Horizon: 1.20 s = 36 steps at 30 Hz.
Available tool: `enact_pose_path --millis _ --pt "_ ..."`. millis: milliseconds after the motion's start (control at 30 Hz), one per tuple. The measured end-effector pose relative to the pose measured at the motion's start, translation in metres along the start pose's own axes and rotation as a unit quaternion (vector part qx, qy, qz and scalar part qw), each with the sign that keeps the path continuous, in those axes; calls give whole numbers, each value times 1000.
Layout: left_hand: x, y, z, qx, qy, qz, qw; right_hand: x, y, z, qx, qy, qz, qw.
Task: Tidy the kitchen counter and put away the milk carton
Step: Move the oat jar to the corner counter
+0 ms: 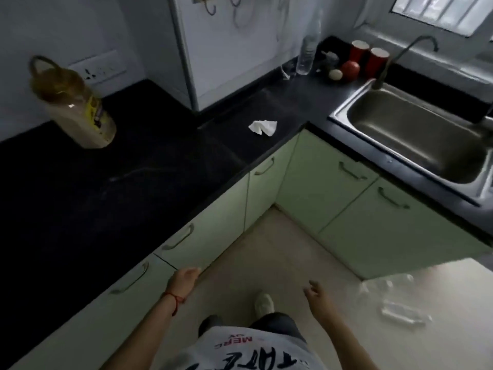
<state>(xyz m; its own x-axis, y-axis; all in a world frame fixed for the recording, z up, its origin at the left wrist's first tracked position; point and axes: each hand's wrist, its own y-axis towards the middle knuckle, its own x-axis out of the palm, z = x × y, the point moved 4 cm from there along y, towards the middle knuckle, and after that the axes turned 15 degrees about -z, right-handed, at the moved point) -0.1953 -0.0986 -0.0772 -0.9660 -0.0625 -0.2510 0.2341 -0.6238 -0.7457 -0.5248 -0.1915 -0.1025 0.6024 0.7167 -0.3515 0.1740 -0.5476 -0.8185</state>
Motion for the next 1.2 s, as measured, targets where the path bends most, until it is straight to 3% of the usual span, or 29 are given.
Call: enact_pose_path --millis 233,400,667,900,1200 --pt "-19 -17 -32 -68 -145 121 980 -46 48 -142 -144 -154 -42 977" --pt "-34 -32 -50 -94 -233 192 949 -31 59 -220 -203 -149 -72 965" --pt "-105 -43 7 72 -326 294 896 9 50 -337 -333 -94 -91 934" --pt "-211 -20 72 151 -312 323 880 45 68 -466 -400 -90 -131 902" --pt "-307 48 122 113 -265 343 894 111 122 -615 -385 -117 -191 895"
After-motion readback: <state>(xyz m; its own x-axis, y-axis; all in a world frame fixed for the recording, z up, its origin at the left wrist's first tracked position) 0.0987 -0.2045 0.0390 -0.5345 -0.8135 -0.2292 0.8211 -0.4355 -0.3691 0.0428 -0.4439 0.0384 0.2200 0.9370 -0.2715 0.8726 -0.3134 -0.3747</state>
